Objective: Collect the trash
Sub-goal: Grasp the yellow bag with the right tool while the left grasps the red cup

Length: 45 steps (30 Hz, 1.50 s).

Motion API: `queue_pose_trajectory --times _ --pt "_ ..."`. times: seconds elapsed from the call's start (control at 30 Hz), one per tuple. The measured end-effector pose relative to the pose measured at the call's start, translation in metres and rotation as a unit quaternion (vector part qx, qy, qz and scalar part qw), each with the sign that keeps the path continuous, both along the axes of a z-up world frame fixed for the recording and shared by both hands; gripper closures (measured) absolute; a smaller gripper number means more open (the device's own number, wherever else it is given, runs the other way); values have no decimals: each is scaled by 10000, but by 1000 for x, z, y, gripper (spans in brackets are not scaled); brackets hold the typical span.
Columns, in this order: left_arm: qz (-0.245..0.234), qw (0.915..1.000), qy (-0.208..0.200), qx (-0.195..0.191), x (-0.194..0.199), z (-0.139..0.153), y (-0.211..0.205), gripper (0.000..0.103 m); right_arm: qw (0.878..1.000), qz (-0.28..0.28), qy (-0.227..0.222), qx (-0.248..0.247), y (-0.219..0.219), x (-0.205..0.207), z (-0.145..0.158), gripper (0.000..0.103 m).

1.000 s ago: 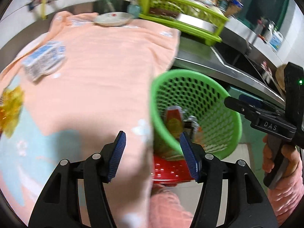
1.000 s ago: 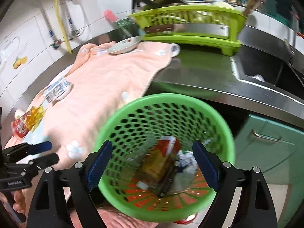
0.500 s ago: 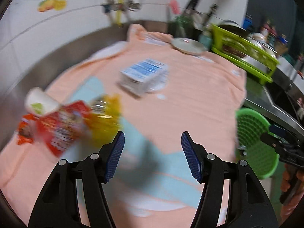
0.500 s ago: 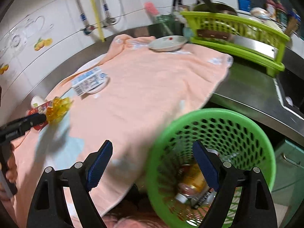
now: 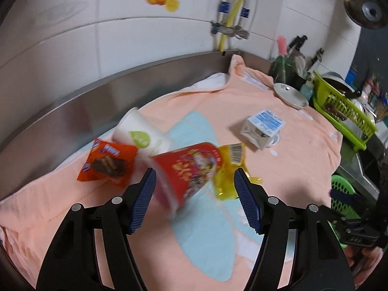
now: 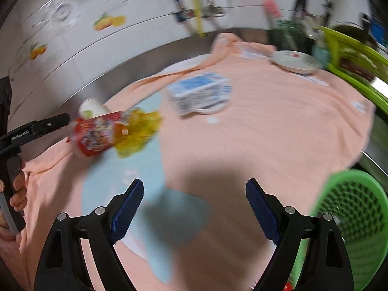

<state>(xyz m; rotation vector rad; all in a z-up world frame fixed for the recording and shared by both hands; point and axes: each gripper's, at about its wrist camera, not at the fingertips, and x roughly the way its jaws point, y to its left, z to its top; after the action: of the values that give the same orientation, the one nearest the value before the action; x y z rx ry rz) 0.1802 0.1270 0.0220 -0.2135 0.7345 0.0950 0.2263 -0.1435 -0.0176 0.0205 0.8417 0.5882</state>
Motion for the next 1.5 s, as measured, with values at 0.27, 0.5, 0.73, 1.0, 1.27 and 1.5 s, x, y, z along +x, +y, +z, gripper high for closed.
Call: queue_pose_trajectory --times 0.27,0.5,0.73,1.0,1.27,1.5 --pt "152 9996 2 -240 -9 -10 31 37 9980 491 296 276 77 26 -8 20" --pt "128 9996 -47 -258 -12 -12 49 37 9974 521 443 217 118 53 -23 20" --pt "-440 9989 -18 184 -5 -13 39 34 9966 465 673 103 134 74 -41 34" --pt "-1134 9909 92 713 23 -9 15 33 9968 516 610 72 128 72 -39 53" --pt "-1774 9723 354 1481 48 -15 -16 25 9974 495 514 120 103 61 -30 59" --pt "-2058 9526 800 2094 71 -35 -34 25 9983 437 334 173 69 42 -17 59"
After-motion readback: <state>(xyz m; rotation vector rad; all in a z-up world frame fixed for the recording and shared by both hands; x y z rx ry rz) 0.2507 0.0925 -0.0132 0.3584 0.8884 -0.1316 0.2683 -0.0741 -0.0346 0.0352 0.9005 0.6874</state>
